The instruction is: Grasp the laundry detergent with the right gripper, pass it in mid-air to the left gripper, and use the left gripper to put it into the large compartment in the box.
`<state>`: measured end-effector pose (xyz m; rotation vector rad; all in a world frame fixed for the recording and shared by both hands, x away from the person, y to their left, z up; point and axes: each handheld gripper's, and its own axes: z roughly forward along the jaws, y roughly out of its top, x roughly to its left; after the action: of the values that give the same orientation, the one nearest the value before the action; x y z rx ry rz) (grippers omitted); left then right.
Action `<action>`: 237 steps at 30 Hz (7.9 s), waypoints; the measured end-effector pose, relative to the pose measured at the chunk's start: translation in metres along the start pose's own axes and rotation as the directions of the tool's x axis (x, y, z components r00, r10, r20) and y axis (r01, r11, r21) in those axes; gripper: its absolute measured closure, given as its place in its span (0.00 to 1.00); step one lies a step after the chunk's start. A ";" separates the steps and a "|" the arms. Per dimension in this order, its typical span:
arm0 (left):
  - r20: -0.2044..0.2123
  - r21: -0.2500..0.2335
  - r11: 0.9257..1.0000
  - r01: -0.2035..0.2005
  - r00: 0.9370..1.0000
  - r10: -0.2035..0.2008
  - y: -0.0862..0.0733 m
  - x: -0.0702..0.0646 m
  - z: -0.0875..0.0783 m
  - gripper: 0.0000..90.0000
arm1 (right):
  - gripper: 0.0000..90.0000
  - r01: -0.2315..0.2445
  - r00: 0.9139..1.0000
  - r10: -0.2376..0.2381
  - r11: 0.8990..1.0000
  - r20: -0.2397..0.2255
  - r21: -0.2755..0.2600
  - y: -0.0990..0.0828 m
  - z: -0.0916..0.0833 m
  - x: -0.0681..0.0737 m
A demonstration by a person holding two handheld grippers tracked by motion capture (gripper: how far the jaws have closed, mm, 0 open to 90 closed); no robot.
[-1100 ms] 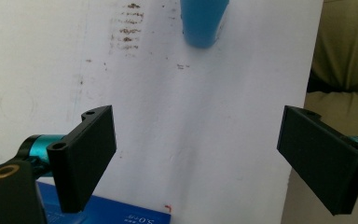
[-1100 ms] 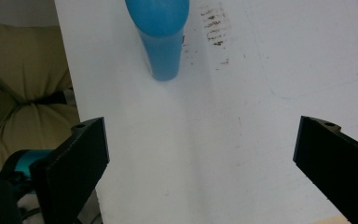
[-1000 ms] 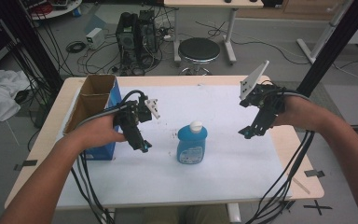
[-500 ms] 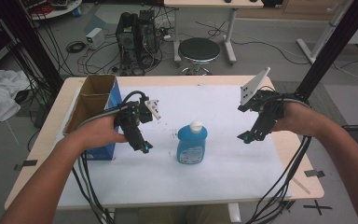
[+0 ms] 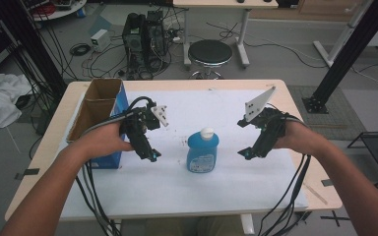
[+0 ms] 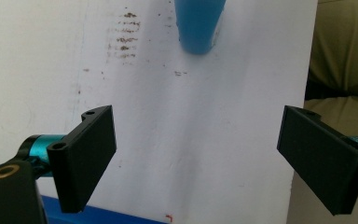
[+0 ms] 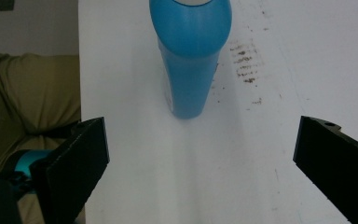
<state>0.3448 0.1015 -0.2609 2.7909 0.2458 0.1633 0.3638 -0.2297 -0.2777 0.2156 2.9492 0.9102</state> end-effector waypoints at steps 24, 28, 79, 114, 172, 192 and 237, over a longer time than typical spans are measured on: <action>0.011 0.029 0.999 -0.046 0.999 0.045 0.006 0.002 0.003 0.13 | 0.03 -0.021 0.998 0.012 0.985 -0.054 -0.170 -0.023 0.052 -0.007; 0.018 0.031 0.998 -0.048 0.999 0.048 0.007 0.002 0.004 0.13 | 0.03 -0.028 0.998 0.015 0.980 -0.066 -0.195 -0.026 0.061 -0.008; 0.010 0.013 1.000 -0.028 1.000 0.028 0.002 0.003 0.005 0.13 | 0.13 -0.040 0.993 -0.020 0.879 -0.119 -0.476 -0.027 0.135 -0.011; 0.010 0.009 1.000 -0.026 1.000 0.026 0.001 0.005 0.005 0.13 | 0.35 -0.057 0.991 -0.010 0.870 -0.133 -0.490 -0.026 0.137 -0.010; 0.053 0.007 0.990 -0.137 0.989 0.137 0.074 -0.012 -0.026 0.13 | 0.49 0.076 0.993 -0.103 0.940 -0.063 -0.333 0.023 0.076 0.025; 0.068 0.020 0.986 -0.163 0.985 0.161 0.087 -0.015 -0.030 0.13 | 0.49 0.122 0.987 -0.149 0.938 -0.061 -0.325 0.056 0.083 0.024; 0.067 0.030 0.983 -0.180 0.982 0.177 0.095 -0.013 -0.020 0.26 | 0.49 0.048 0.989 -0.088 0.947 -0.115 -0.318 0.071 0.080 0.032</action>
<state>0.3432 0.0171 -0.2111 2.8460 -0.0183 0.1122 0.3473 -0.1229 -0.3038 0.0417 2.8426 1.4120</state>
